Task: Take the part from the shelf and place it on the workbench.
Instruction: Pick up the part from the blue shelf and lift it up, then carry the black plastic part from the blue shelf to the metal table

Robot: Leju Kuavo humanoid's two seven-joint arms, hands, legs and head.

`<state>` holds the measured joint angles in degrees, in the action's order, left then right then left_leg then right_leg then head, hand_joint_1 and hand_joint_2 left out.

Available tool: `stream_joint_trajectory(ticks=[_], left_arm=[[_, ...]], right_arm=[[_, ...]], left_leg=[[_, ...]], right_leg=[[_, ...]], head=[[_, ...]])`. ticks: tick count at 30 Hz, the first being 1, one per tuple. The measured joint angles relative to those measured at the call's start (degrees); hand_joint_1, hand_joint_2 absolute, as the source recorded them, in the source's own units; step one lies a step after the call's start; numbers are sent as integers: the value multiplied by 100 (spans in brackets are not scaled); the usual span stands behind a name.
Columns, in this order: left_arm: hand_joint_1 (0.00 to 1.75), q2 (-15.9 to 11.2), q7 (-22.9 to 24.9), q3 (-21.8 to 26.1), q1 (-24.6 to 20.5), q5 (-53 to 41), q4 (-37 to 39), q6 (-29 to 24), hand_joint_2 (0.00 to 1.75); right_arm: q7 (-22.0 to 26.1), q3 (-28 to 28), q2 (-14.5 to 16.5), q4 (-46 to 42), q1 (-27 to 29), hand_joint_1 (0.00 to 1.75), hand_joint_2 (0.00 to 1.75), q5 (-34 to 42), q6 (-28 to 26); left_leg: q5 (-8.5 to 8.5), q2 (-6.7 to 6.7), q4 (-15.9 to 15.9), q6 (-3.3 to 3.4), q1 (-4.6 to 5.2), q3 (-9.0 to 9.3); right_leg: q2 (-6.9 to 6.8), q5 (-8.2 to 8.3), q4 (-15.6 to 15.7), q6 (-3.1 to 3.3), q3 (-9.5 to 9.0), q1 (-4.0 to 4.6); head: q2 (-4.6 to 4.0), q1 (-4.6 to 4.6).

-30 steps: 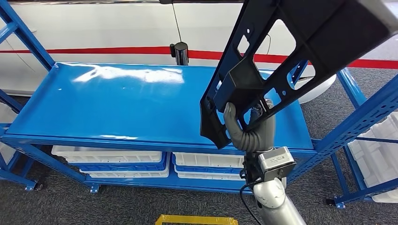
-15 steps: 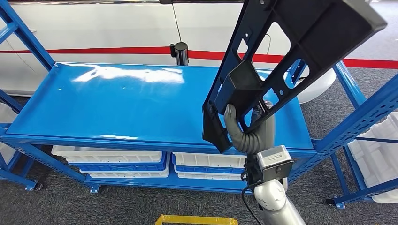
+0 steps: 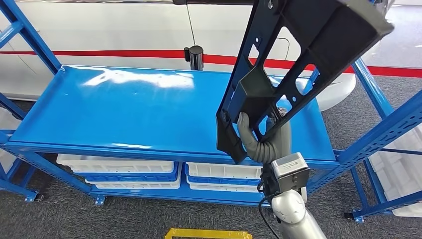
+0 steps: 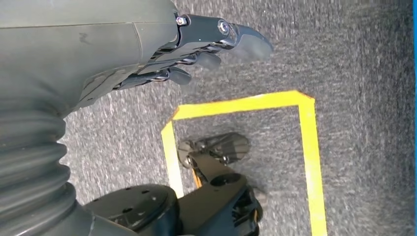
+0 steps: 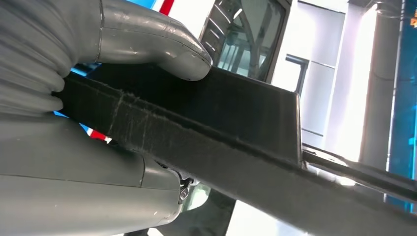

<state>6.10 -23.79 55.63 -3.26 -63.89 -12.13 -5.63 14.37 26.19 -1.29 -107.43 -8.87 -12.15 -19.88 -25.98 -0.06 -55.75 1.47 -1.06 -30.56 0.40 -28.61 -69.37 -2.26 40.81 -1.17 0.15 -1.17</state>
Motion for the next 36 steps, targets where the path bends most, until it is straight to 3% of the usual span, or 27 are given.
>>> stream_joint_trajectory(ticks=[1, 2, 3, 5, 6, 8, 11, 13, 15, 17, 18, 21, 22, 24, 26, 28, 30, 32, 33, 34, 36], left_arm=[[0, 9, -2, 0, 2, -13, 0, -27, 175], [0, 16, -5, 0, 4, -22, 1, -43, 175], [0, 24, -10, 0, 4, -27, 1, -49, 175], [0, 36, -22, 0, 3, -40, 0, -63, 175], [0, 38, -27, 0, 2, -53, -2, -72, 175], [0, 36, -38, 0, 2, -77, -5, -86, 175], [0, 44, -47, 0, 4, -98, -3, -98, 175], [0, 51, -52, 0, 2, -108, -3, -102, 175], [0, 56, -61, 0, 1, -126, -3, -103, 175], [0, 59, -72, 0, 2, -146, -3, -107, 175], [0, 59, -79, 0, 1, -153, -3, -110, 175], [0, 60, -102, 0, -12, -177, -3, -119, 175], [0, 63, -107, 0, -17, -182, -3, -119, 175], [0, 71, -112, 0, -20, -188, -3, -119, 175], [0, 81, -113, 0, -18, -190, -1, -119, 175], [0, 84, -113, 1, -24, -190, -1, -124, 175], [0, 81, -111, 2, -29, -195, -3, -133, 175], [0, 84, -109, 2, -27, -201, -2, -137, 175], [0, 87, -107, 2, -26, -203, -2, -137, 175], [0, 91, -106, 2, -25, -205, -1, -137, 175], [0, 103, -105, 2, -25, -207, -1, -137, 175]], right_arm=[[21, -19, -13, 0, 25, 175, 175, -7, -11], [41, -34, -21, -1, 47, 175, 175, -13, -23], [70, -51, -25, -1, 63, 175, 175, -19, -34], [147, -80, -25, -3, 76, 175, 175, -22, -49], [187, -89, -19, -7, 83, 175, 175, -21, -54], [241, -97, -8, -16, 99, 175, 175, -19, -61], [284, -104, 15, -27, 117, 175, 175, -25, -64], [304, -104, 38, -36, 120, 175, 175, -24, -60], [321, -104, 49, -39, 123, 175, 175, -3, -45], [339, -104, 51, -39, 126, 175, 175, 25, -23], [347, -104, 52, -39, 127, 175, 175, 34, -15], [360, -106, 64, -42, 126, 175, 175, 55, -1], [362, -107, 69, -45, 125, 175, 175, 56, 0], [367, -106, 75, -50, 124, 175, 175, 57, 3], [371, -108, 76, -51, 123, 175, 175, 58, 5], [371, -116, 75, -52, 124, 175, 175, 59, 5], [372, -124, 74, -52, 130, 175, 175, 59, 4], [373, -133, 74, -52, 146, 175, 175, 57, 3], [373, -137, 74, -52, 153, 175, 175, 56, 3], [374, -138, 75, -52, 157, 175, 175, 53, 3], [376, -138, 78, -56, 155, 175, 175, 45, 3]], left_leg=[[-2, -1, -1, -4, -9, -1], [-6, -3, -3, -13, -23, -1], [-13, -7, -8, -32, -44, 3], [-40, -18, -33, -107, -80, 11], [-58, -26, -56, -160, -80, 6], [-74, -37, -82, -250, -58, -11], [-133, -32, -132, -326, -84, -35], [-453, -17, -542, -335, -99, -189], [-914, -14, -1340, -319, -90, -508], [-1098, -14, -1821, -299, -85, -679], [-1020, -14, -1728, -280, -84, -601], [-566, -18, -658, -229, -70, 35], [-481, -22, -404, -224, -53, 166], [-411, -34, -271, -198, 3, 189], [-304, -32, -255, -118, 27, 120], [-174, -12, -236, -31, 18, 4], [-61, 4, -239, 21, 24, -148], [47, 14, -244, 28, 40, -302], [97, 17, -247, 25, 45, -372], [146, 17, -248, 17, 47, -434], [234, 11, -252, -17, 56, -528]], right_leg=[[-1, -78, -279, -25, 138, -17], [-3, -73, -360, -71, 184, -37], [-8, 21, -203, -141, 110, -62], [-34, 315, 582, -293, -278, -121], [-26, 428, 930, -312, -463, -132], [2, 494, 1197, -237, -610, -124], [23, 512, 1162, -61, -583, -107], [15, 540, 1173, 49, -567, -107], [4, 569, 1170, 124, -527, -67], [0, 607, 1166, 166, -470, -21], [1, 628, 1163, 169, -444, -7], [6, 695, 1131, 123, -387, 24], [5, 720, 1122, 93, -372, 32], [2, 788, 1141, 6, -355, 34], [-2, 823, 1162, -75, -317, 11], [-8, 565, 890, -70, -154, -2], [-13, 75, 164, -21, 105, -15], [-12, -195, -449, -50, 214, -12], [-12, -187, -468, -90, 117, -10], [-13, -114, -261, -133, -98, -6], [-17, 4, 596, -154, -764, 17]], head=[[0, -1], [0, 0], [0, -1], [0, 7], [0, 10], [0, 13], [0, 2], [0, -6], [0, -10], [0, -10], [0, -10], [0, -10], [0, -4], [0, 5], [0, 8], [0, 31], [0, 56], [0, 57], [0, 56], [0, 56], [0, 57]])
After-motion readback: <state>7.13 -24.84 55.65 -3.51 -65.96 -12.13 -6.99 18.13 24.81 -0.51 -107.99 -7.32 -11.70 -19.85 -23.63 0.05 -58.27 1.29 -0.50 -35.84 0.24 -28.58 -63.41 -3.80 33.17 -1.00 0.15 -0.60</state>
